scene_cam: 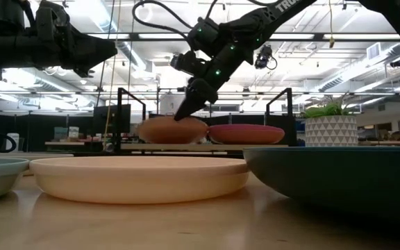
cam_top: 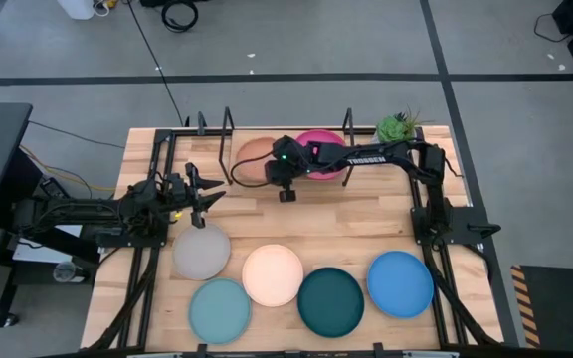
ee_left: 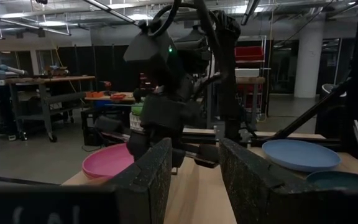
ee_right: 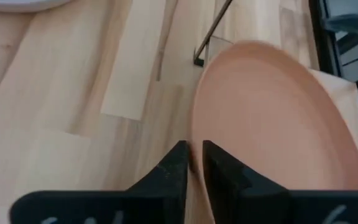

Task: Place and stack plates onto a shelf
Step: Put the brown plate on the shelf

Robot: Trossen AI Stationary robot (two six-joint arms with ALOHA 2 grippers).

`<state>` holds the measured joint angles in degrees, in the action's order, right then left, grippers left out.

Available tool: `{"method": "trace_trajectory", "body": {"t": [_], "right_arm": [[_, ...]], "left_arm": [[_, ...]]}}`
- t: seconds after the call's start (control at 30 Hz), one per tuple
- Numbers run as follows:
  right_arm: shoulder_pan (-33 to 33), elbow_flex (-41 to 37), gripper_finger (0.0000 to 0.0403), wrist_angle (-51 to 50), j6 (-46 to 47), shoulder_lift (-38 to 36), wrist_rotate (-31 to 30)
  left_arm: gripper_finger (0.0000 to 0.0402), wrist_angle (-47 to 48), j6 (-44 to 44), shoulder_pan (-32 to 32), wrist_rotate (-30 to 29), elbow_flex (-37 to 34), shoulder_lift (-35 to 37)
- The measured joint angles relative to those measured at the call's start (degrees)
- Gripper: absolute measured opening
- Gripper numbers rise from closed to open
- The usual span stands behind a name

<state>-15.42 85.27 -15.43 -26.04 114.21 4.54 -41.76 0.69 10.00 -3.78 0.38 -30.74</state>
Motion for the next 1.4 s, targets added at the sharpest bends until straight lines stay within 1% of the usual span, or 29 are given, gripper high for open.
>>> {"method": "trace_trajectory", "body": {"t": [0.1,0.23,0.3,0.37,0.5,0.6,0.67,0.83,0.93,1.2,1.4], "right_arm": [[0.04,0.0,0.0073,0.64,-0.74,0.0,-0.92],[0.73,0.0,0.0085,0.24,-1.01,-0.2,-6.65],[1.57,0.0,0.0086,-1.88,-1.08,-0.94,-7.93],[2.84,0.02,0.0086,-5.3,-1.2,-2.13,-7.93],[4.9,0.04,0.0087,-12.66,-4.32,-2.6,-8.77],[5.85,0.02,0.0089,-14.15,-5.2,-1.85,-14.1],[5.93,0.01,0.009,-16.3,-5.19,-1.81,-15.83],[4.91,0.02,0.0088,-17.69,-4.32,-1.81,-13.78],[3.65,-0.23,0.0086,-14.64,-4.17,-1.14,-11.64],[2.21,-0.49,0.0085,-7.51,-5.31,1.05,-11.96],[1.79,-0.52,0.0085,-5.71,-7.02,1.09,-12.38]], "left_arm": [[0.0141,0.0,0.0,0.0,0.01,0.0,0.0],[0.0141,0.0,0.02,0.0,0.01,0.0,0.01],[0.0141,0.0,0.02,0.0,-0.01,0.0,0.02],[0.0141,0.0,0.02,0.0,0.01,0.0,0.02],[0.0141,0.0,0.03,0.0,0.01,0.0,0.02],[0.0141,-0.14,-0.01,0.0,0.01,0.0,0.0],[0.0141,-0.24,-0.02,0.0,0.01,0.0,0.02],[0.0141,-0.24,0.01,0.0,0.0,0.0,0.01],[0.0141,-0.33,0.02,0.0,-0.01,0.0,0.02],[0.0141,-0.17,0.04,0.0,0.03,0.0,0.07],[0.0141,-0.29,0.05,0.07,0.0,0.0,-0.02]]}}
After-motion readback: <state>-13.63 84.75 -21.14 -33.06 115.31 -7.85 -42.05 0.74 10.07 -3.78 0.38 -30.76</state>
